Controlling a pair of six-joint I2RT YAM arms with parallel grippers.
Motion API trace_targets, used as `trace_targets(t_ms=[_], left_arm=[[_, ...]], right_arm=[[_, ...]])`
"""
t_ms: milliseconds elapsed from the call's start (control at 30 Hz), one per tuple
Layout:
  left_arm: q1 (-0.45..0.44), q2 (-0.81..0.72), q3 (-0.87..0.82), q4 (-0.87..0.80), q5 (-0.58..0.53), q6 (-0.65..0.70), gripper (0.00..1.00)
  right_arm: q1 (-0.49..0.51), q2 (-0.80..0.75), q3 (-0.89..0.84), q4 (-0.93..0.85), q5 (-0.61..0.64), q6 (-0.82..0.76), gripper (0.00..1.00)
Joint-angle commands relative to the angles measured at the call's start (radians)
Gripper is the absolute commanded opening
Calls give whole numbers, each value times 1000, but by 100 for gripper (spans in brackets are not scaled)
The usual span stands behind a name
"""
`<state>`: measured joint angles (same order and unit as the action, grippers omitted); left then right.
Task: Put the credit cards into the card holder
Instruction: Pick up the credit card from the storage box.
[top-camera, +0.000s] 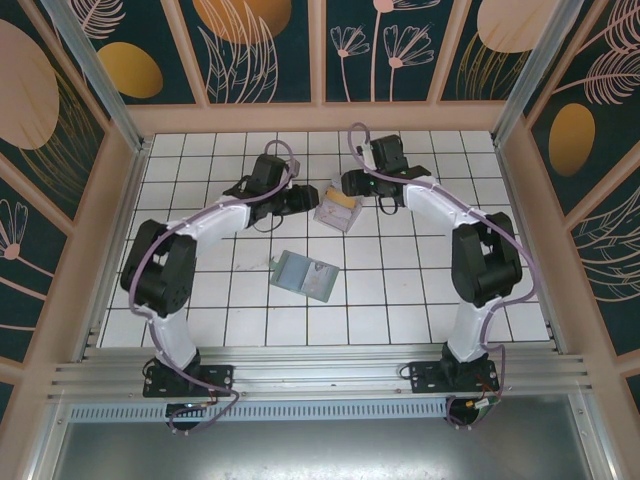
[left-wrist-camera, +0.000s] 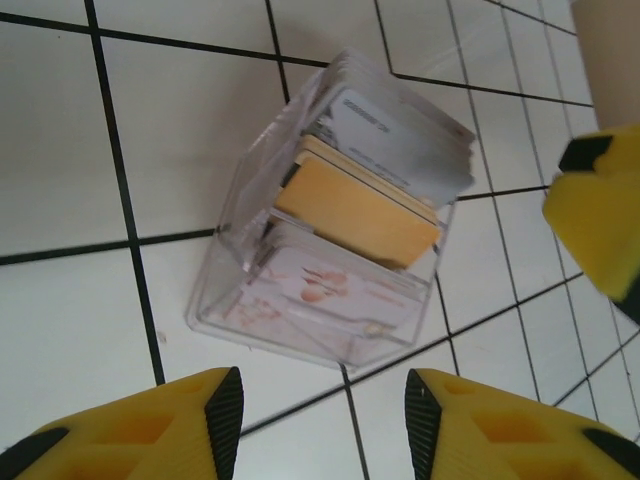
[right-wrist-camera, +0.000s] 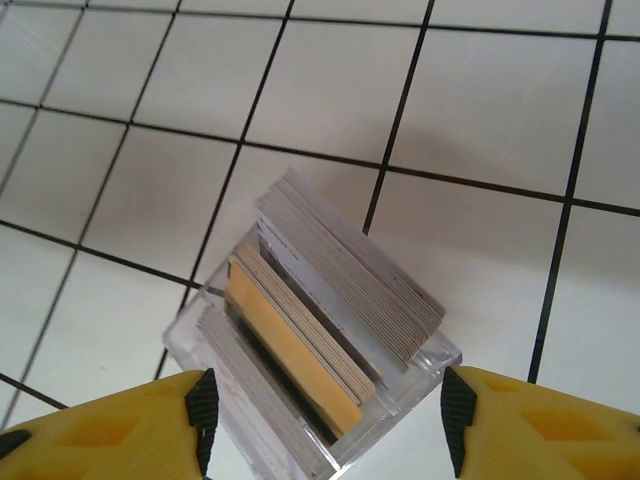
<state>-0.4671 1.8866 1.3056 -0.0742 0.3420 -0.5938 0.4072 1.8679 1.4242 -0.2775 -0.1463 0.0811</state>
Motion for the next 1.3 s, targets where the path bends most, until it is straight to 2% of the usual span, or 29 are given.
trace_targets(t_ms=[0, 100, 367, 567, 733, 1267], left_arm=[[18, 78, 90, -32, 30, 47, 49], [20, 157, 174, -67, 31, 73, 49], [19, 289, 286, -95, 84, 83, 50], [19, 324, 278, -71, 135, 66, 50], [18, 331, 262, -55, 135, 60, 50], [19, 328, 209, -32, 124, 58, 50]], right_arm=[[-1, 49, 30, -18, 36, -80, 65], [-4, 78, 43, -25, 87, -102, 66], [-6, 156, 118, -51, 83, -126, 67], [-5, 198, 163, -63, 77, -127, 67], [-1, 213, 166, -67, 62, -130, 68], [-13, 190, 177, -44, 137, -107, 68]])
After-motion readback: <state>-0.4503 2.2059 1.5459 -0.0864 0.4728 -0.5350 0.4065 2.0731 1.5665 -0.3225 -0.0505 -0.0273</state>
